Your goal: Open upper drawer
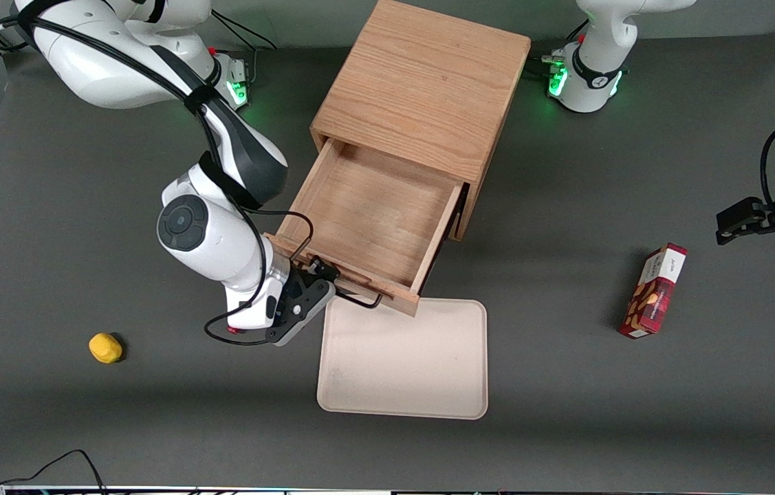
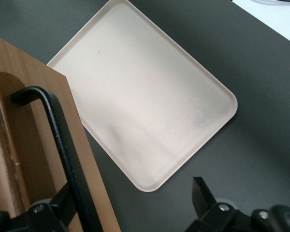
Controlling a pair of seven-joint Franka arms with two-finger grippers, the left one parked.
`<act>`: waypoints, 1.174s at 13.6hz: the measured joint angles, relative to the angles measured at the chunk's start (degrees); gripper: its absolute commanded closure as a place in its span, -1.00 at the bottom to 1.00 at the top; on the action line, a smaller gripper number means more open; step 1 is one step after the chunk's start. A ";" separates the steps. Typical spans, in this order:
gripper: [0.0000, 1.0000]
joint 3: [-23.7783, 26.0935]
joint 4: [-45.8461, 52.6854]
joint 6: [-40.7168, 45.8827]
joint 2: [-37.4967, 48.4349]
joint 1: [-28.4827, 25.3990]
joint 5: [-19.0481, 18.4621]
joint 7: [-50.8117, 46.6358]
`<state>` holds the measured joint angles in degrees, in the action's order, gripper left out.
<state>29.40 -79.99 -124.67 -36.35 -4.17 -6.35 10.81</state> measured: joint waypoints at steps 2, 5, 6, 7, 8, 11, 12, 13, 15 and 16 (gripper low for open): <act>-1.00 -0.11 0.01 -0.03 -0.05 -0.02 0.53 0.03; -1.00 -0.16 0.23 0.45 -0.06 -0.25 0.81 0.06; -1.00 -0.18 0.44 1.16 -0.08 -0.42 0.84 0.06; -1.00 -0.17 0.72 1.89 -0.08 -0.66 0.84 0.12; -1.00 -0.17 1.13 2.75 -0.08 -0.87 0.84 0.58; -1.00 -0.43 3.04 6.89 0.08 -0.88 0.84 3.77; -1.00 -0.63 3.32 7.79 0.09 -0.84 0.84 4.69; -1.00 -0.79 3.52 8.40 0.09 -0.83 0.84 5.43; -1.00 -1.00 4.48 10.71 0.09 -0.74 0.84 6.13; -1.00 -1.06 5.64 12.72 0.14 -0.60 0.84 6.26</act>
<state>28.34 -74.34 -111.95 -36.21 -4.77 -5.51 17.06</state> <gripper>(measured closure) 0.000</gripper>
